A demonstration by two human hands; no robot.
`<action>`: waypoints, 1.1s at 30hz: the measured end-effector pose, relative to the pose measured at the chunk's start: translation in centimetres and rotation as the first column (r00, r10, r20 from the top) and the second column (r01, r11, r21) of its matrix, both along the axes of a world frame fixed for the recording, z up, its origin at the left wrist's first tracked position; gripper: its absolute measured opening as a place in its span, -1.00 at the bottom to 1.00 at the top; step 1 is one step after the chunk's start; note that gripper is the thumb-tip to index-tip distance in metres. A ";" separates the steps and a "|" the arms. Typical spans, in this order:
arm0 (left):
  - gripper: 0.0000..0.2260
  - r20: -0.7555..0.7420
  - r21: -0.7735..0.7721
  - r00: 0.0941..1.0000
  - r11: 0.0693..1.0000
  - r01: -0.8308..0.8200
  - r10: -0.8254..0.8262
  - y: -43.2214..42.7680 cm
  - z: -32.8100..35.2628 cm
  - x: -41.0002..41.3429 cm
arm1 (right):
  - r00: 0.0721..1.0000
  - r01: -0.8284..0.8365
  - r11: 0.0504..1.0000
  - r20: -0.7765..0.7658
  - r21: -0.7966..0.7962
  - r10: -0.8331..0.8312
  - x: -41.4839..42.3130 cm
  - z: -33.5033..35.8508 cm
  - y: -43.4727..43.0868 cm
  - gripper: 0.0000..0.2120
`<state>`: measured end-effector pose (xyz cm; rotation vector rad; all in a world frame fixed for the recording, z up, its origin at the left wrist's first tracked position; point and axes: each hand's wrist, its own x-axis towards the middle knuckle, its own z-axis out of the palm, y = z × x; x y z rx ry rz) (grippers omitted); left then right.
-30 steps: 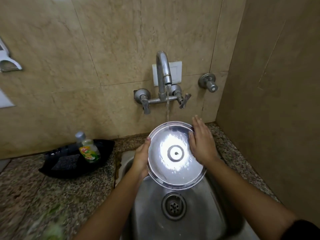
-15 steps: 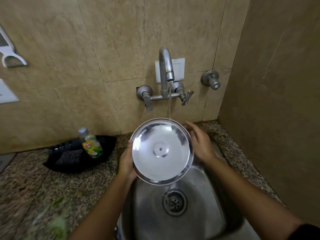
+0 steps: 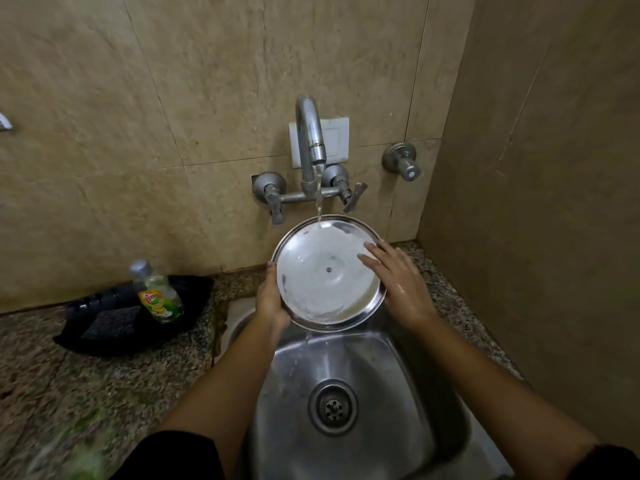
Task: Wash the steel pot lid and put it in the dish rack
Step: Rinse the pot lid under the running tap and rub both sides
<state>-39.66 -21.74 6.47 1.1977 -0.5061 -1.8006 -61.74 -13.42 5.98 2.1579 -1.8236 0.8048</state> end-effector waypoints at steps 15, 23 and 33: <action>-0.53 0.077 -0.134 0.965 0.956 0.260 -0.252 0.7 -0.7 1.7 | 0.382 -0.202 0.969 0.923 0.140 -0.053 1.0 3.6 -1.0 -0.70; -0.81 0.197 -0.330 0.974 0.928 0.172 -0.111 1.5 0.8 2.4 | 0.063 -0.177 0.961 0.977 0.213 -0.205 1.5 2.4 -2.2 -0.66; -0.71 0.019 -0.242 0.982 0.954 -0.176 0.186 1.3 0.4 6.3 | 0.256 -0.189 0.957 0.952 0.219 -0.167 6.3 2.8 -5.3 -0.73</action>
